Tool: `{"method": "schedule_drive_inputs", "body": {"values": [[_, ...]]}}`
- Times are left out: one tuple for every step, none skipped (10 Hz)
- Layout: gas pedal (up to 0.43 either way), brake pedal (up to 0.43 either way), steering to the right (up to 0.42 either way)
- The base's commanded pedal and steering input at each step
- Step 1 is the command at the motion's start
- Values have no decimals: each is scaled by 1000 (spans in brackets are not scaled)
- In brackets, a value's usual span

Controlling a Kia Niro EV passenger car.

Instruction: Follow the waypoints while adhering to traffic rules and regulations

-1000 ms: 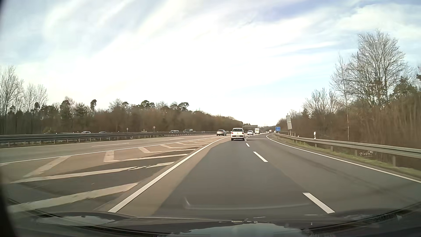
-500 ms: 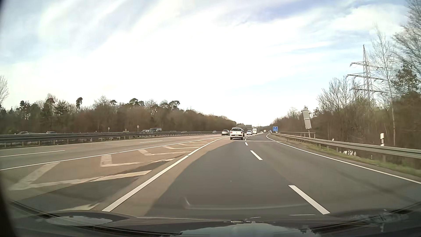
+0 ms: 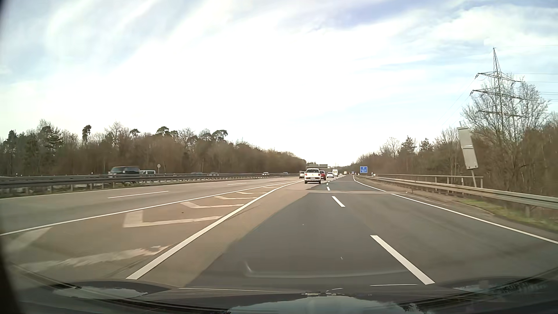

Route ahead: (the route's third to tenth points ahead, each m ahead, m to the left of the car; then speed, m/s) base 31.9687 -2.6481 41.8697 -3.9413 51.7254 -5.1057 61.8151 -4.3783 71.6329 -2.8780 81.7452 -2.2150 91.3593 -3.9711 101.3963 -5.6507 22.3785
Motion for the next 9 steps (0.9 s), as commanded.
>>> {"method": "schedule_drive_inputs", "body": {"values": [[157,0,13],[177,0,14],[177,0,17],[177,0,18],[177,0,17],[177,0,15],[177,0,15],[177,0,15],[177,0,14]]}}
